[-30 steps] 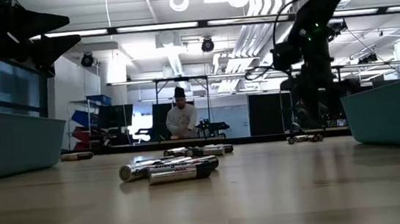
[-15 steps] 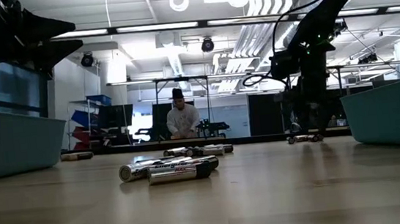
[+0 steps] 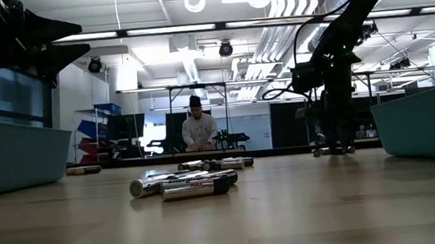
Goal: Sort batteries
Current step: Put the black battery into the green bin
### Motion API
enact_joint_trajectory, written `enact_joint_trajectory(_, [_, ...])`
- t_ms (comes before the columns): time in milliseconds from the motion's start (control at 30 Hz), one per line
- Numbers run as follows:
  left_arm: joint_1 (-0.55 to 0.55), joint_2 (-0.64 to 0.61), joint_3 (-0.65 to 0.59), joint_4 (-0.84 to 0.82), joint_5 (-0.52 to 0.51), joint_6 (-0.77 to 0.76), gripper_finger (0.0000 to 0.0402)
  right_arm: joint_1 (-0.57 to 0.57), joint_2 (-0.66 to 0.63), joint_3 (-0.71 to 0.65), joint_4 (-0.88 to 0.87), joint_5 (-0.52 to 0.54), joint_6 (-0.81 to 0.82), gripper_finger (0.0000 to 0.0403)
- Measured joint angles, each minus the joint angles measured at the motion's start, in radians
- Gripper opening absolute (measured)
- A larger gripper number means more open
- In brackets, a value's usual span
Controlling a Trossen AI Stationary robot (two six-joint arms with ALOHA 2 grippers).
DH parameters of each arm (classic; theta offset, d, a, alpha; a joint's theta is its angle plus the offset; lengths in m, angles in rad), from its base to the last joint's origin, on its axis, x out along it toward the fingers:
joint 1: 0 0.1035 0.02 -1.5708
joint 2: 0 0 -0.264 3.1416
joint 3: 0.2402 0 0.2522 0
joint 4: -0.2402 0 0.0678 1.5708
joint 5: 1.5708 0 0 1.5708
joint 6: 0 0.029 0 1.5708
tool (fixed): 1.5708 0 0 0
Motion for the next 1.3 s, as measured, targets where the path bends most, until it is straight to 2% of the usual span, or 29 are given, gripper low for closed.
enact_joint_trajectory(167, [0.0,0.0,0.0,0.0,0.0,0.0,0.0202,0.0,0.001,-0.001,-0.005,0.017,-0.054,0.0019])
enact_joint_trajectory(267, [0.0,0.0,0.0,0.0,0.0,0.0,0.0202,0.001,0.001,0.0,-0.01,0.02,-0.067,0.0018])
enact_joint_trajectory(400, [0.0,0.0,0.0,0.0,0.0,0.0,0.0202,0.007,-0.021,0.027,-0.102,0.028,-0.083,0.0016])
enact_joint_trajectory(533, [0.0,0.0,0.0,0.0,0.0,0.0,0.0202,0.03,-0.106,0.093,-0.189,0.031,-0.09,0.0016])
enact_joint_trajectory(733, [0.0,0.0,0.0,0.0,0.0,0.0,0.0202,0.096,-0.244,0.215,-0.427,-0.004,-0.038,0.0016])
enact_joint_trajectory(967, [0.0,0.0,0.0,-0.001,0.0,0.001,0.0202,0.267,-0.423,0.252,-0.589,-0.079,0.152,0.0016])
enact_joint_trajectory(1167, [0.0,0.0,0.0,-0.002,0.0,0.001,0.0202,0.496,-0.525,0.252,-0.644,-0.128,0.412,0.0016])
enact_joint_trajectory(1300, [0.0,0.0,0.0,-0.002,0.0,0.001,0.0202,0.652,-0.539,0.252,-0.685,-0.134,0.567,0.0016])
